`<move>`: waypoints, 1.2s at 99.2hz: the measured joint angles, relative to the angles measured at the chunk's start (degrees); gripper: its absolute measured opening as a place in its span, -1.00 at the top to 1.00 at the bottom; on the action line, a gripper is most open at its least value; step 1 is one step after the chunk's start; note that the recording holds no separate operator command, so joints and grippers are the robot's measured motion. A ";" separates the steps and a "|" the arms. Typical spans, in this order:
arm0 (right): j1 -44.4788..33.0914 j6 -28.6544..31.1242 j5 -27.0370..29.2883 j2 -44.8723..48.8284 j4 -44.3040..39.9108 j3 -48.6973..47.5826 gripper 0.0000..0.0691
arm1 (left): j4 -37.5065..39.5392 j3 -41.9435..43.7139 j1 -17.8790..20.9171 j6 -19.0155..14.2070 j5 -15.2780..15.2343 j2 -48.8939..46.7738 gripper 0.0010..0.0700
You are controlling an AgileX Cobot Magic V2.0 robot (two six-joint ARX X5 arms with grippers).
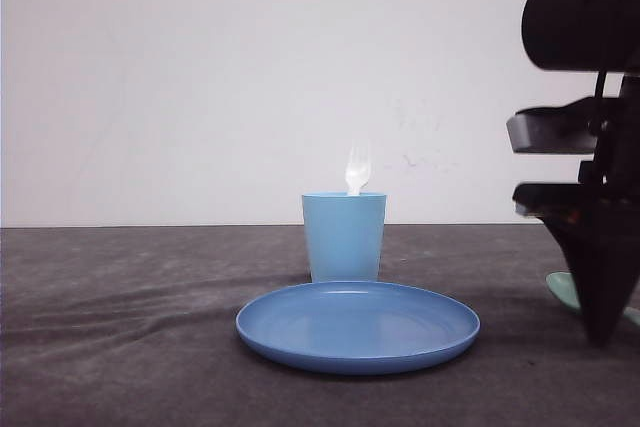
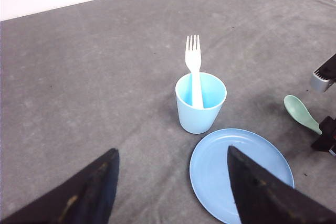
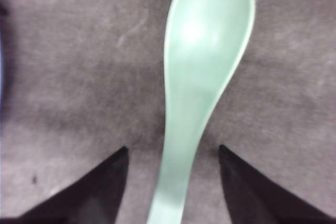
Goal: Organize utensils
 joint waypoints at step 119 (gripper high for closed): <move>11.41 -6.73 2.32 -0.81 44.70 8.98 0.78 | -1.16 0.00 0.00 -2.97 0.02 -0.02 -0.12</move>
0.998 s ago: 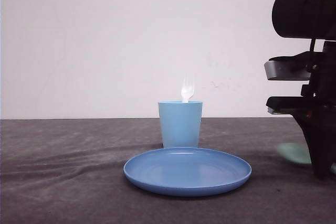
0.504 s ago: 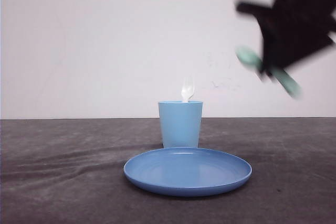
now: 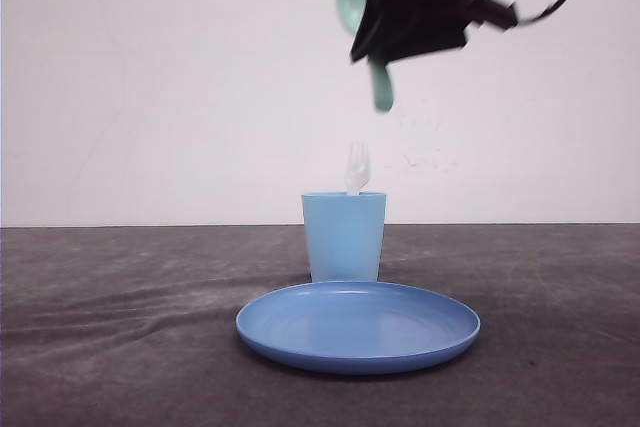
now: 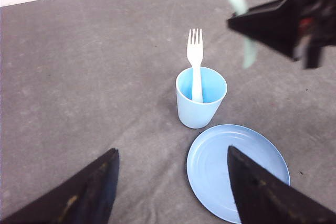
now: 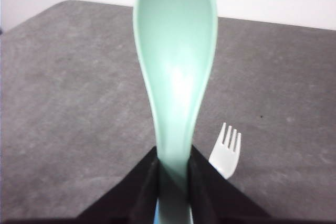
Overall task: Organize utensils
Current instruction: 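Lift the green spoon with the right gripper over the blue cup, then lower the spoon into the cup and open the right gripper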
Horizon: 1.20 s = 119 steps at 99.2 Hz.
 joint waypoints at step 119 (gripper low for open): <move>0.04 -2.80 0.04 14.43 8.46 0.00 0.50 | -0.92 0.00 0.00 -0.87 0.00 0.02 -0.12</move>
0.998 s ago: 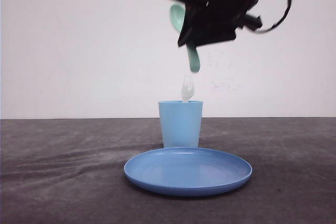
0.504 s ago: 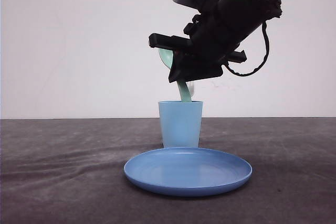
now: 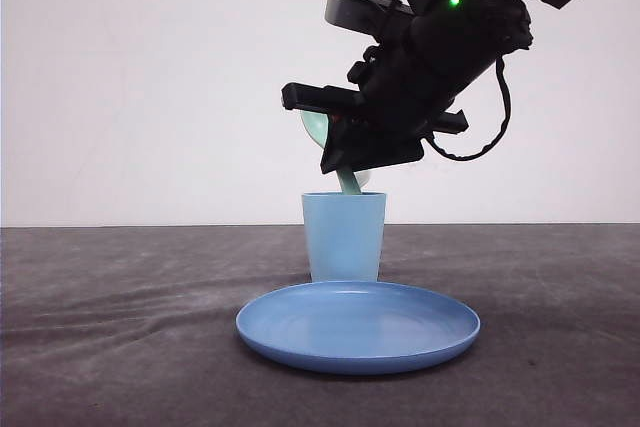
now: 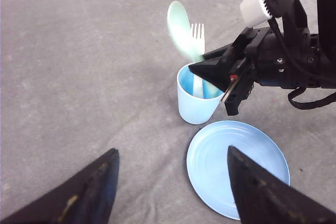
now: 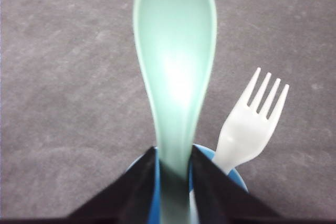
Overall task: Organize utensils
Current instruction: 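Lower the spoon into the cup and open the right gripper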
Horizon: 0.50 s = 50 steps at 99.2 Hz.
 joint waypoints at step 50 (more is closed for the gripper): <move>0.33 0.00 -1.55 -7.17 -3.65 -0.02 0.16 | -0.02 0.00 0.00 0.00 0.00 0.00 -0.12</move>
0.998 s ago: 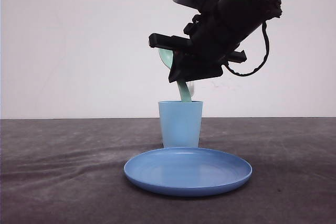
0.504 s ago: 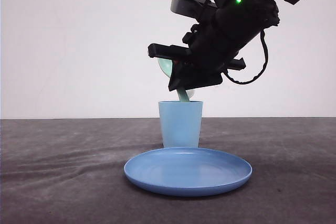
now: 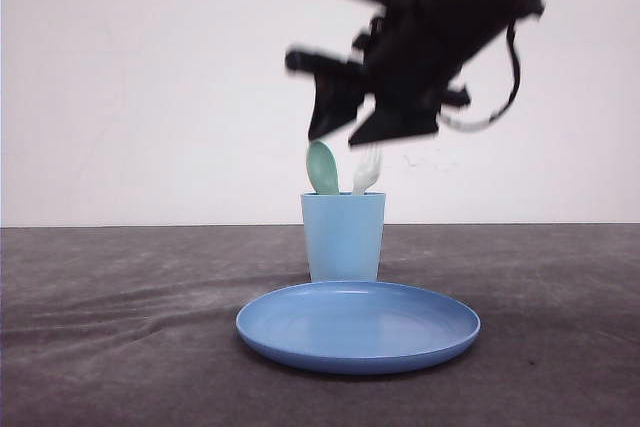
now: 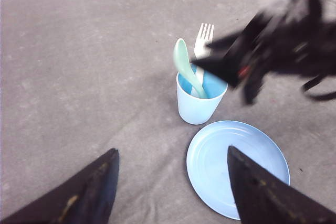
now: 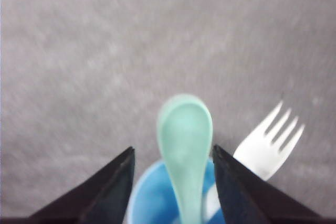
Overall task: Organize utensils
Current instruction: 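Lower the spoon into the cup and open the right gripper, then raise the open right gripper above the cup, then lower the right gripper around the blue cup and close on it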
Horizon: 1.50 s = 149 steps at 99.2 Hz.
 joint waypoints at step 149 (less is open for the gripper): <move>4.50 6.12 0.04 -7.61 -34.62 0.02 -0.97 | 0.02 0.00 0.00 -0.02 0.00 0.00 -0.12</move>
